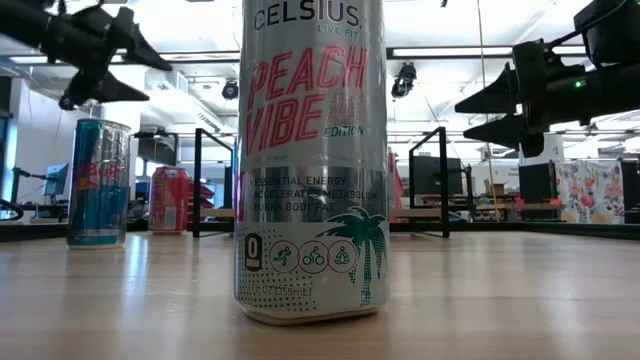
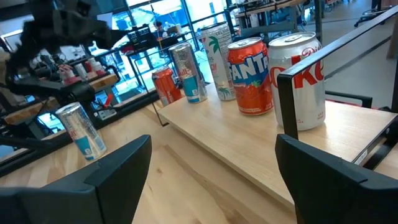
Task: Place canned beverage on shelf
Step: Put the red and silver soda can on the shelf aligned with the other red and silver soda can
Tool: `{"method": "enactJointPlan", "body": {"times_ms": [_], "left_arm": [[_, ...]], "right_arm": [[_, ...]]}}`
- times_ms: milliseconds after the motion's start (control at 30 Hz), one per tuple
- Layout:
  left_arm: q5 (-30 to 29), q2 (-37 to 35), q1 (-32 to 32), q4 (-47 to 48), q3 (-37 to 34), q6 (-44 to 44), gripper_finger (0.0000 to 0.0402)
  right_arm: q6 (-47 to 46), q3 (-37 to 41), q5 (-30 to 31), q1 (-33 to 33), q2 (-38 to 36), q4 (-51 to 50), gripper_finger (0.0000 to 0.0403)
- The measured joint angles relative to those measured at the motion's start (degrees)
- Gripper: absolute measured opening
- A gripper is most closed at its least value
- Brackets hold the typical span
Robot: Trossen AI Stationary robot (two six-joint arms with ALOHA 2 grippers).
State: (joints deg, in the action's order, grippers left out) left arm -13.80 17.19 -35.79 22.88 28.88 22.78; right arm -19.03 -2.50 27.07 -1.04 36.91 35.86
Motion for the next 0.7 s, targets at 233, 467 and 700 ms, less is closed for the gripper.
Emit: {"method": "enactJointPlan", "body": {"times_ms": [233, 467, 700], "left_arm": [[-7.7, 17.6, 0.0, 19.2, 13.9, 12.0, 0.0398], [-7.1, 32.8, 0.0, 22.2, 22.8, 15.4, 0.0398], [-0.3, 46.0, 0.0, 42.3, 32.7, 26.8, 0.0398]], "right_arm": [[0.0, 0.0, 0.0, 0.0, 0.0, 0.0, 0.0327], [0.0, 0.0, 0.0, 0.0, 0.0, 0.0, 0.0327], [0.0, 0.0, 0.0, 0.0, 0.0, 0.0, 0.0327]]}}
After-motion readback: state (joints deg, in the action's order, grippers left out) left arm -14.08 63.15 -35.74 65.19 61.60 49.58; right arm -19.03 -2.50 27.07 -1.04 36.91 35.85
